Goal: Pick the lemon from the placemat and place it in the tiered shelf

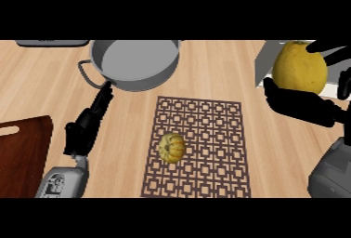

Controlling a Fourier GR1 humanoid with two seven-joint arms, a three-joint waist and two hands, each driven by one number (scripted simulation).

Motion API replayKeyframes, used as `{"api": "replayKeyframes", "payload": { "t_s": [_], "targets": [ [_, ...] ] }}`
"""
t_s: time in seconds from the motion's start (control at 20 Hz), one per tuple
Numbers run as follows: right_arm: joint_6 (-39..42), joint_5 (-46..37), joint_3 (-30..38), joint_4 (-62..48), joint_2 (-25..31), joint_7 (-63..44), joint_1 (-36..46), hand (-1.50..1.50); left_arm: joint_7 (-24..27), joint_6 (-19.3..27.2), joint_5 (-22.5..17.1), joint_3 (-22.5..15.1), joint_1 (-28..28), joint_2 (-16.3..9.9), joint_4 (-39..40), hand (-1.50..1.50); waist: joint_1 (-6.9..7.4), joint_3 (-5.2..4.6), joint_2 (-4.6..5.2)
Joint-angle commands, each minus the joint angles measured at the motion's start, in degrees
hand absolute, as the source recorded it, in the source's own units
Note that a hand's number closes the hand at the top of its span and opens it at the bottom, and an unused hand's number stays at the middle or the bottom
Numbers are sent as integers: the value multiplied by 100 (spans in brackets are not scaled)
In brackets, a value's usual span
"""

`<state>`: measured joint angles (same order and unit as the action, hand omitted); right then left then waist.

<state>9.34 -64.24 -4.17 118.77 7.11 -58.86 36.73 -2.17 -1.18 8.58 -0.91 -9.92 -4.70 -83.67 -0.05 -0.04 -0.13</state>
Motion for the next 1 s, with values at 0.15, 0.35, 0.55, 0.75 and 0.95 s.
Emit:
{"api": "replayKeyframes", "payload": {
  "t_s": [0.15,0.35,0.55,0.75,0.95],
  "targets": [
    [400,253,1068,-735,530,1,1004,150,123,44,78,-14,-121,78,302,0,10,1,14],
    [189,36,1068,-1093,684,168,1147,150,290,-4,50,-70,143,112,128,0,29,1,11],
    [189,204,1625,-1690,1202,472,1617,150,94,-14,33,5,37,44,47,0,30,2,14],
    [-58,-45,1471,-2114,1329,462,1925,150,63,116,176,-108,-163,195,181,0,35,0,15],
    [-134,217,1737,-2376,1742,1071,1632,150,66,-195,-90,191,-109,-122,165,0,28,2,13]
  ]
}}
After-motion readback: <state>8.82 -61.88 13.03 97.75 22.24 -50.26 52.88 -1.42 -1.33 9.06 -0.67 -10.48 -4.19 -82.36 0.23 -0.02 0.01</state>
